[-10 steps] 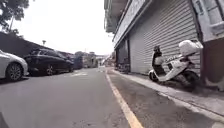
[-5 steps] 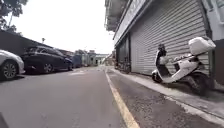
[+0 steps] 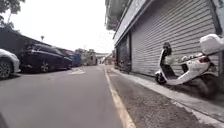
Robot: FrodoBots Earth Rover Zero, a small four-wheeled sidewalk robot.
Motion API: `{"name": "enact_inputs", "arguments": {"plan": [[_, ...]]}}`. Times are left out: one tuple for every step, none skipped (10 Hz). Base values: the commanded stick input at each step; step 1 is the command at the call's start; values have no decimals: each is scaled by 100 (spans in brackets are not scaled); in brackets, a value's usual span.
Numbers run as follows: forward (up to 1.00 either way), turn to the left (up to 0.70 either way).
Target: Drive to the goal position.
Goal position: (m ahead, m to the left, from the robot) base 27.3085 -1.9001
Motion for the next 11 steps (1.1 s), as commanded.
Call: {"name": "enact_inputs", "arguments": {"plan": [[45,0],[45,0],[45,0],[45,0],[45,0],[45,0],[45,0],[45,0],[45,0],[45,0],[45,0]]}}
